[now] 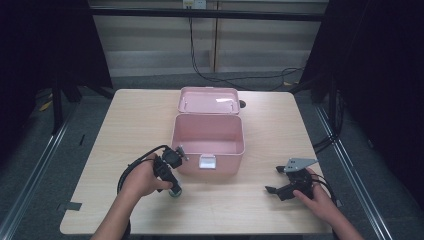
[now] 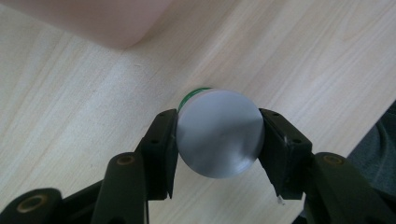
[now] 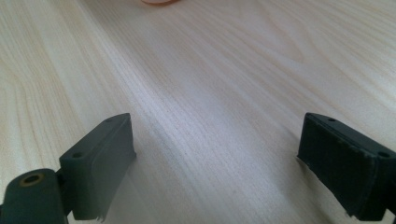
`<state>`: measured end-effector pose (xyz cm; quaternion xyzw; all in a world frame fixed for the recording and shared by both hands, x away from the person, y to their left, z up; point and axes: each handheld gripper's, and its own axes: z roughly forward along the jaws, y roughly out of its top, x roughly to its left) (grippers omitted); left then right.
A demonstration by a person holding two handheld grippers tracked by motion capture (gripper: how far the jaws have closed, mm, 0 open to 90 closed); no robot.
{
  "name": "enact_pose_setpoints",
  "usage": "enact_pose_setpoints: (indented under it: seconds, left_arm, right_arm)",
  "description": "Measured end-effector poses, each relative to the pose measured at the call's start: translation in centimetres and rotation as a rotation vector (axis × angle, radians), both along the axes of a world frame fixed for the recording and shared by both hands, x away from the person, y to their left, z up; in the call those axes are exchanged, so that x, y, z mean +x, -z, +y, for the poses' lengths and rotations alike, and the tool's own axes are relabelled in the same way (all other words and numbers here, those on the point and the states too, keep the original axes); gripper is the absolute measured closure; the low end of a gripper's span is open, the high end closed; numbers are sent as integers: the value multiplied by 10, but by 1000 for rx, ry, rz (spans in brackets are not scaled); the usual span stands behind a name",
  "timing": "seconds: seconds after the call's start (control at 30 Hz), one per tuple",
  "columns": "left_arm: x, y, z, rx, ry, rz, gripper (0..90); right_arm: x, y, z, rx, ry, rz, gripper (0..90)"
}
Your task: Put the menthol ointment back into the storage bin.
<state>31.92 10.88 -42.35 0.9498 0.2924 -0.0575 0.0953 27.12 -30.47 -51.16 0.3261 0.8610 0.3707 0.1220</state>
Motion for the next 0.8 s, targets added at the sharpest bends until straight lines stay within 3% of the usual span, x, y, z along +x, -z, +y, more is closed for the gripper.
enact_pose_setpoints:
  seconds: [0.13, 0.8]
  left_arm:
    - [1, -9, 1, 3, -6, 18, 500]
    - [7, -57, 7, 4, -44, 20, 501]
  right_arm:
    - [0, 0, 0, 0, 0, 0, 100]
    - [0, 0, 0, 1, 0, -3, 100]
